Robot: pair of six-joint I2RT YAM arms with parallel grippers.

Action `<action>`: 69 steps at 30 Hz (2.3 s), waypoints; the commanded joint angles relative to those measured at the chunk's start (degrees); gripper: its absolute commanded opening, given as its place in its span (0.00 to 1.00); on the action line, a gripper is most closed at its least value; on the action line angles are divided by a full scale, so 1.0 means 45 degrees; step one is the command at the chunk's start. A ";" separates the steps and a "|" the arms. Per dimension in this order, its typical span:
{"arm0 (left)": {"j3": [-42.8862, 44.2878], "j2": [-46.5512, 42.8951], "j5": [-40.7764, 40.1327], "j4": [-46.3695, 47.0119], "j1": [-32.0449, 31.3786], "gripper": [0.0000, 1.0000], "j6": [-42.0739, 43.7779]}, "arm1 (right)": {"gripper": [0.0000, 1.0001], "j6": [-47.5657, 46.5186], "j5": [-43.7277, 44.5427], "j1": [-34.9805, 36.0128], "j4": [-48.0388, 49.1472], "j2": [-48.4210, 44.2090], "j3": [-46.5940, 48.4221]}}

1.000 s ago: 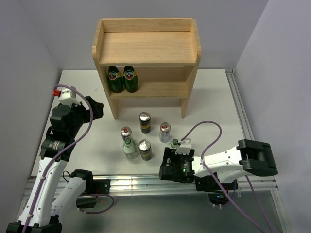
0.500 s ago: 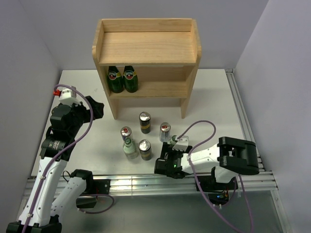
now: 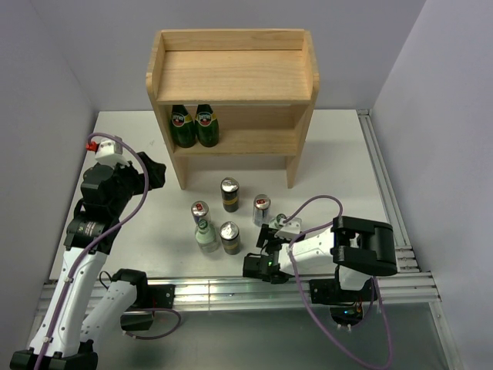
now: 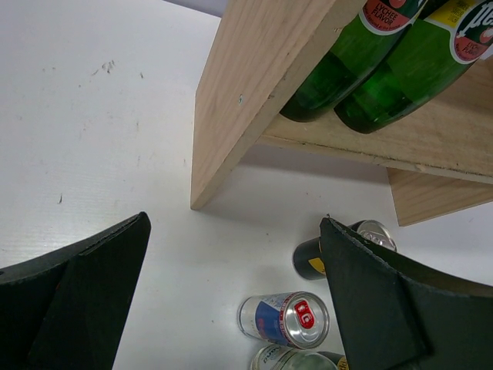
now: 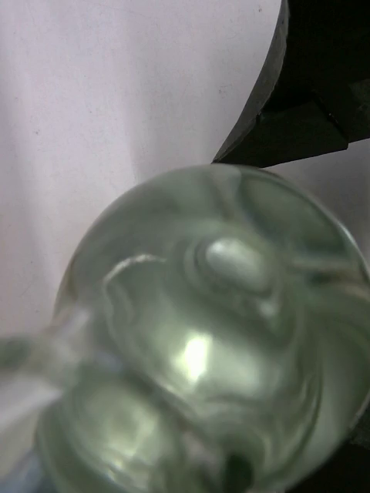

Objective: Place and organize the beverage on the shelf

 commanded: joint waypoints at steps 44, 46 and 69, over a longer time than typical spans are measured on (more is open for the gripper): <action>-0.0002 -0.0662 0.0422 0.0452 0.0055 0.99 0.0438 | 0.00 -1.5052 -0.3055 -0.1643 0.2896 -0.8200 0.4416; -0.0002 -0.0682 0.0383 0.0433 0.0055 0.99 0.0457 | 0.00 -1.5717 -0.3523 -0.2543 0.3616 -0.7753 0.4807; -0.0061 -0.0838 0.0539 0.0472 0.0055 0.99 0.0497 | 0.00 -1.7223 -0.5770 -0.7876 0.5613 -0.3279 0.8851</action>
